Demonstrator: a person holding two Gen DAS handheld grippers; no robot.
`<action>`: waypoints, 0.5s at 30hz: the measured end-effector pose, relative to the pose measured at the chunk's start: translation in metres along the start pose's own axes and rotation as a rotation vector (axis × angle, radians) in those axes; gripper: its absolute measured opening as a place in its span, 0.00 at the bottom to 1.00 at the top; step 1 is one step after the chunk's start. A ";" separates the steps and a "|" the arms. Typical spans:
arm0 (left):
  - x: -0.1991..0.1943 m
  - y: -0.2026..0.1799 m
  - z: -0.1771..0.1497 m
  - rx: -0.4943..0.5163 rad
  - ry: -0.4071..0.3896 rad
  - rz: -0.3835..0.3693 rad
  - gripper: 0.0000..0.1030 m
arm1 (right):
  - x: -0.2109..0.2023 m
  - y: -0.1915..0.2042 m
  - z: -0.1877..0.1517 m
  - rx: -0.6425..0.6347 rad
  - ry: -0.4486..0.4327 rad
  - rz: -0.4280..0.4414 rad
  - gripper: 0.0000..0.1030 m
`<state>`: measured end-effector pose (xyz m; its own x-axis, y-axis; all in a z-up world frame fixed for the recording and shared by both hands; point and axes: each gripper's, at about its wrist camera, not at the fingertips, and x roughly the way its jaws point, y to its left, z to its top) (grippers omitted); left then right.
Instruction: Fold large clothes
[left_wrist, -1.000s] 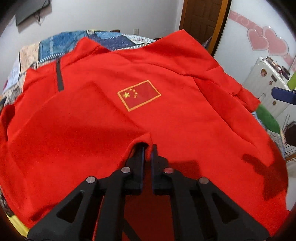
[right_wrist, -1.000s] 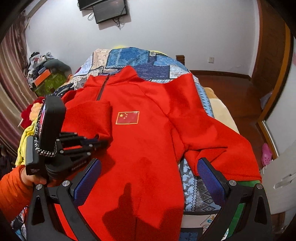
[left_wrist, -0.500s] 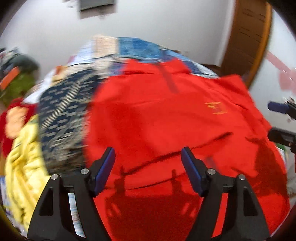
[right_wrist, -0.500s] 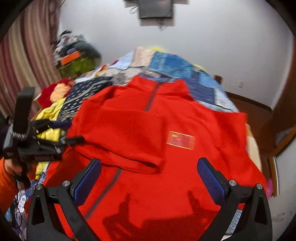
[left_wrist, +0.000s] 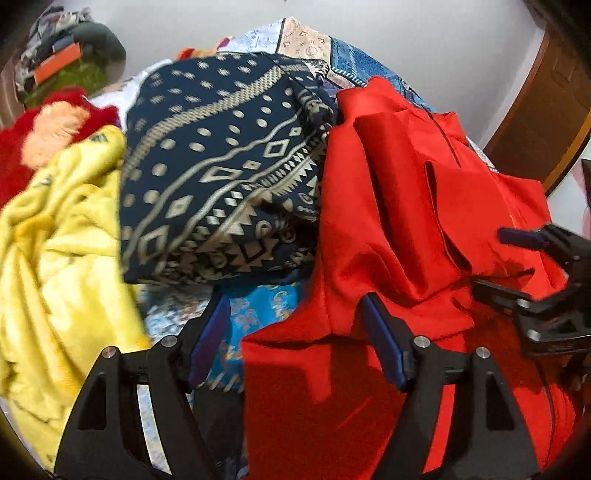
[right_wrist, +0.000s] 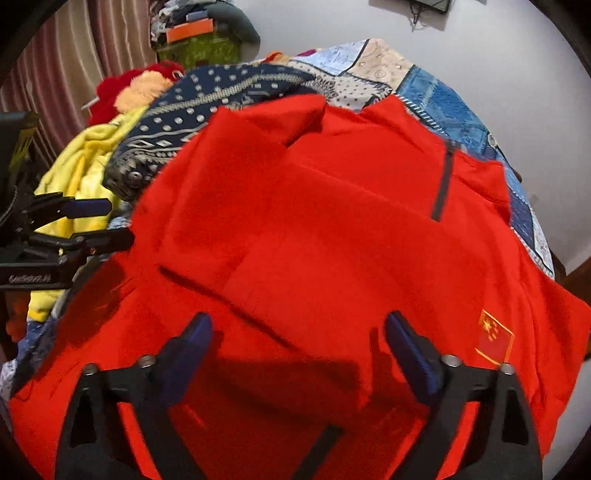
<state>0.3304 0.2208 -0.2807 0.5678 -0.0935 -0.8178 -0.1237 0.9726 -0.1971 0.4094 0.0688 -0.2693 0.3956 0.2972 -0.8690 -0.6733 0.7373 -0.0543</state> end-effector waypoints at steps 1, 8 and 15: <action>0.004 -0.002 0.002 -0.001 -0.007 -0.021 0.66 | 0.004 -0.002 0.002 0.012 0.000 0.019 0.68; 0.022 -0.019 0.013 0.028 -0.002 -0.082 0.15 | -0.001 -0.023 0.008 0.115 -0.068 0.125 0.16; 0.003 -0.025 0.012 0.031 -0.055 -0.022 0.06 | -0.048 -0.058 0.003 0.165 -0.186 0.079 0.08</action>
<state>0.3452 0.1991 -0.2717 0.6137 -0.1044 -0.7826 -0.0853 0.9766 -0.1972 0.4314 0.0143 -0.2229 0.4642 0.4533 -0.7609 -0.6019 0.7917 0.1044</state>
